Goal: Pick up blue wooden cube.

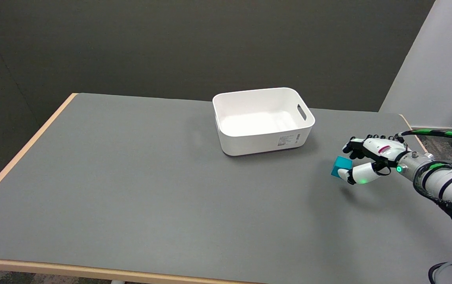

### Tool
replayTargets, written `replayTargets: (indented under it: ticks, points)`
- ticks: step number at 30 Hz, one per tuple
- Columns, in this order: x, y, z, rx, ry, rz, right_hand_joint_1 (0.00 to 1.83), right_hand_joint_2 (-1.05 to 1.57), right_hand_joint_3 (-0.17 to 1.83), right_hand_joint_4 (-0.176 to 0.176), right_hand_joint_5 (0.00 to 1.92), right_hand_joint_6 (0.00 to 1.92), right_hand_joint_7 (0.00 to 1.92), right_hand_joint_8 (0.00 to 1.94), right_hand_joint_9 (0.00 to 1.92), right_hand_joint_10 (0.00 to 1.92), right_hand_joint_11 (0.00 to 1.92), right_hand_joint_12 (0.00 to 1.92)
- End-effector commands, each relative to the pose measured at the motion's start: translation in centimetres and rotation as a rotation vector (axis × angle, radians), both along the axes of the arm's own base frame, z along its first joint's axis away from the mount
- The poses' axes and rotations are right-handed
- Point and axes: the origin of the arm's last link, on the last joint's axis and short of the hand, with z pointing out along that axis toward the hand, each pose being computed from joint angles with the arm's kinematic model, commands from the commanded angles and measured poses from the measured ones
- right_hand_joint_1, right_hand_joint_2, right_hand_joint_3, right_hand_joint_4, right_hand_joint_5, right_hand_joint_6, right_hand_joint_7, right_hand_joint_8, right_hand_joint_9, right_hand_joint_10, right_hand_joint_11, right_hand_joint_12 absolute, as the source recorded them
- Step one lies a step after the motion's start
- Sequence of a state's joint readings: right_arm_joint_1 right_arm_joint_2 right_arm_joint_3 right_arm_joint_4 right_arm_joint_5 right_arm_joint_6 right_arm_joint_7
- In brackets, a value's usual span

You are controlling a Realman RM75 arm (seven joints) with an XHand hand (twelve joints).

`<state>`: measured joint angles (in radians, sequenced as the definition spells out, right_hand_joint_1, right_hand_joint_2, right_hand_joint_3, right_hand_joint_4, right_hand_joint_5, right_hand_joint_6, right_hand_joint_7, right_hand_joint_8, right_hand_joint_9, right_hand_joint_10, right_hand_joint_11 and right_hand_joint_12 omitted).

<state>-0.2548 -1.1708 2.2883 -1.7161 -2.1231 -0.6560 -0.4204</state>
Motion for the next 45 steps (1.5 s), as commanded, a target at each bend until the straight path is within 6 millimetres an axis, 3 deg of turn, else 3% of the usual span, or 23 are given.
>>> replayTargets:
  ticks: [1, 17, 21, 23, 27, 29, 30, 34, 36, 40, 45]
  points:
    - [-0.8, -0.3, -0.3, 0.002, -0.005, -0.019, 0.61, 0.60, 0.88, -0.049, 0.31, 0.61, 0.53, 0.63, 0.37, 0.94, 0.17, 1.34]
    - [-2.3, -0.8, -0.7, -0.009, -0.007, -0.012, 0.73, 0.61, 0.92, -0.047, 0.35, 0.68, 0.58, 0.75, 0.45, 1.00, 0.22, 1.40]
    - [-2.5, -1.0, -0.9, -0.008, -0.002, -0.004, 0.78, 0.64, 0.90, -0.047, 0.38, 0.74, 0.61, 0.87, 0.48, 1.08, 0.24, 1.41]
    - [-2.5, -1.0, -0.9, -0.014, -0.003, 0.007, 0.82, 0.67, 0.92, -0.040, 0.46, 0.91, 0.62, 1.10, 0.57, 1.16, 0.28, 1.48]
    - [-2.5, -1.1, -0.9, -0.018, 0.004, 0.019, 0.91, 0.72, 0.90, -0.055, 0.51, 1.20, 0.66, 1.41, 0.65, 1.42, 0.37, 1.59]
    - [-2.4, -1.1, -0.9, -0.020, 0.005, 0.025, 1.13, 1.11, 0.34, -0.108, 0.57, 1.43, 0.76, 1.56, 0.69, 1.52, 0.35, 1.67]
    - [-2.4, -1.1, -0.9, -0.021, 0.005, 0.028, 1.16, 1.16, 0.29, -0.113, 0.58, 1.47, 0.77, 1.59, 0.71, 1.58, 0.32, 1.72]
    - [-2.3, -1.2, -0.9, -0.026, 0.009, 0.038, 1.15, 1.04, 0.55, -0.101, 0.59, 1.52, 0.78, 1.64, 0.72, 1.76, 0.19, 1.89]
    - [-2.3, -1.2, -0.9, -0.032, 0.007, 0.045, 1.16, 1.09, 0.46, -0.123, 0.58, 1.51, 0.77, 1.67, 0.74, 1.85, 0.17, 1.91]
    - [-1.9, -1.2, -0.9, -0.045, 0.006, 0.075, 1.18, 1.07, 0.49, -0.165, 0.58, 1.49, 0.79, 1.68, 0.77, 1.92, 0.14, 1.91]
    - [-0.8, -1.3, -0.9, -0.067, 0.005, 0.144, 1.17, 1.06, 0.51, -0.151, 0.58, 1.51, 0.78, 1.68, 0.77, 1.92, 0.16, 1.92]
